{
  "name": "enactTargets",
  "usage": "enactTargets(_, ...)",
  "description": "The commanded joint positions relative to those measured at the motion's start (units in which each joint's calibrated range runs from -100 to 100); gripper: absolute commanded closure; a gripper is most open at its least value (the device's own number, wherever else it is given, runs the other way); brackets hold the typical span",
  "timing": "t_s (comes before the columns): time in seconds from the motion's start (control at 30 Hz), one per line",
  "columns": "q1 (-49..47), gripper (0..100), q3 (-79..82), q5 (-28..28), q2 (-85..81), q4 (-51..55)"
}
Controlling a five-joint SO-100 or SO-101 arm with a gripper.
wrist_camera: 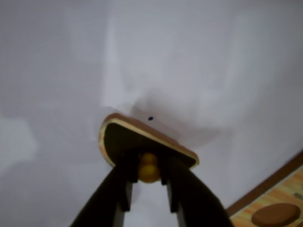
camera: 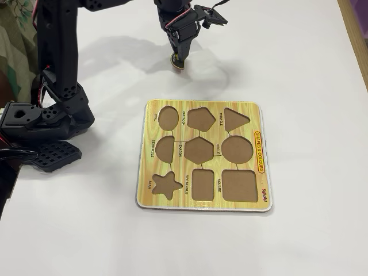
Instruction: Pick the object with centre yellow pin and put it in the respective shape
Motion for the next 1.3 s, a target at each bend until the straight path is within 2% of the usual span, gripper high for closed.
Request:
enactTargets(0.0,2.8,96,1.62,0.39,-6.59,-0.5)
enactTargets(0.67,20.48,96,26.44,0.55,-29.77,-1.27)
enactTargets(1.27,38.84,96,46.76,13.68,-48.01,-1.27)
